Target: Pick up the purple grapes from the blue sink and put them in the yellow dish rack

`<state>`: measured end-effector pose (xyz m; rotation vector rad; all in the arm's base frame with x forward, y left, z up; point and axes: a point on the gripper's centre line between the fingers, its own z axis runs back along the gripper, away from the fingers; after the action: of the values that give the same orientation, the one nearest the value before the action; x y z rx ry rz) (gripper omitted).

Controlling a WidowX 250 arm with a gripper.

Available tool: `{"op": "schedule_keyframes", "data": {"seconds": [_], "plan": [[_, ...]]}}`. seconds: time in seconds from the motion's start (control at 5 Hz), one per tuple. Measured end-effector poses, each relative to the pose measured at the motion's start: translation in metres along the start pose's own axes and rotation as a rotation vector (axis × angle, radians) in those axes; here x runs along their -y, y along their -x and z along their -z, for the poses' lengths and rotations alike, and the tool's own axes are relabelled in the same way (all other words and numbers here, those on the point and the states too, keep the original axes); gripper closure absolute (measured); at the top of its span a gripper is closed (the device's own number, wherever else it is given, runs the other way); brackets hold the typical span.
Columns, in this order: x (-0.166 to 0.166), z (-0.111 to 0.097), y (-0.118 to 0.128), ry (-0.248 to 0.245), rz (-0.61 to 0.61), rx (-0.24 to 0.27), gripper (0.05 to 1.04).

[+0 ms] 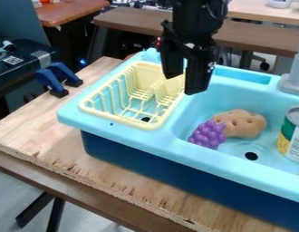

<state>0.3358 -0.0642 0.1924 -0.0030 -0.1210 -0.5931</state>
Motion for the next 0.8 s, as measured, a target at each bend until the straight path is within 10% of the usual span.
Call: {"op": "schedule_keyframes", "data": {"seconds": [0.8], "plan": [[0.029, 0.045, -0.036, -0.051, 0.053, -0.118, 0.081]]}}
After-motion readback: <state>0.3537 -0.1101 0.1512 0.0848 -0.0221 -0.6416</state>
